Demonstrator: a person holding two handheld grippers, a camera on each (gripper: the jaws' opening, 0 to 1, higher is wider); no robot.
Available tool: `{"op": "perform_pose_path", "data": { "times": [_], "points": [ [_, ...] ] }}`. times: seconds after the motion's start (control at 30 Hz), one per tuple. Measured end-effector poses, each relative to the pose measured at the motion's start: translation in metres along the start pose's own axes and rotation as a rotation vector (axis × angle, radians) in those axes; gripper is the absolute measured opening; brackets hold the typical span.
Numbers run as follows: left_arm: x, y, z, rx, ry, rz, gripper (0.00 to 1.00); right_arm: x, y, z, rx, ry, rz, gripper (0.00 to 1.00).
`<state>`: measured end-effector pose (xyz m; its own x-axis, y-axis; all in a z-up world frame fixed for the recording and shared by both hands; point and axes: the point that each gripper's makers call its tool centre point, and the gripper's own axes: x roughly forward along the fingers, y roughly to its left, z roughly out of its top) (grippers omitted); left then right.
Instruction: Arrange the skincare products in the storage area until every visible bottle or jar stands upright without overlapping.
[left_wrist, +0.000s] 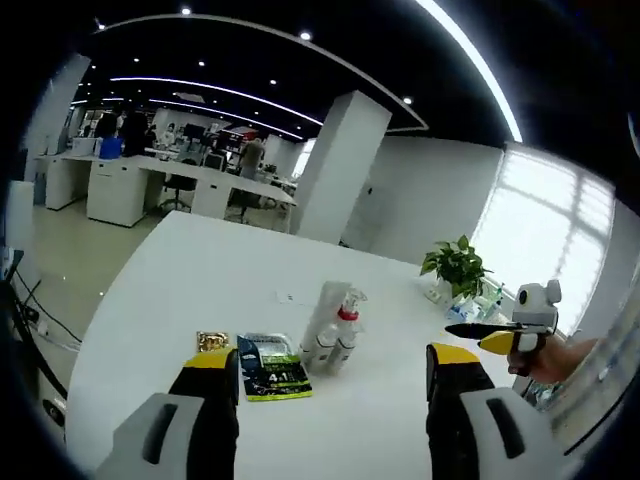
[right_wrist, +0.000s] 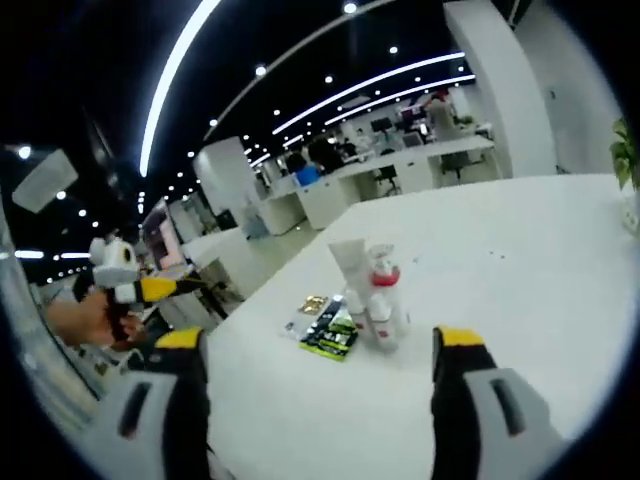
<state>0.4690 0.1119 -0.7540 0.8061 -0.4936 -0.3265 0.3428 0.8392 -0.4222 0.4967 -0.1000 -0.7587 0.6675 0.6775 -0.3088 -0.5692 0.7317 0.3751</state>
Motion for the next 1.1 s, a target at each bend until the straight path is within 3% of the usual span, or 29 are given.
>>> {"op": "perform_pose_path", "data": {
  "times": [0.2, 0.37, 0.57, 1.1],
  "points": [
    [-0.011, -0.004, -0.008, 0.004, -0.029, 0.035, 0.83, 0.000, 0.008, -0.007, -0.009, 0.014, 0.034, 0.99],
    [-0.022, -0.005, -0.017, 0.019, -0.045, 0.079, 0.95, -0.002, 0.019, -0.013, 0.002, 0.017, 0.075, 0.99],
    [-0.040, 0.001, -0.030, -0.016, -0.076, 0.131, 0.99, -0.001, 0.032, -0.031, 0.022, 0.067, 0.110, 0.99],
    [-0.047, 0.006, -0.043, -0.027, -0.080, 0.147, 0.99, -0.003, 0.044, -0.047, 0.018, 0.115, 0.129, 0.99]
  ]
}}
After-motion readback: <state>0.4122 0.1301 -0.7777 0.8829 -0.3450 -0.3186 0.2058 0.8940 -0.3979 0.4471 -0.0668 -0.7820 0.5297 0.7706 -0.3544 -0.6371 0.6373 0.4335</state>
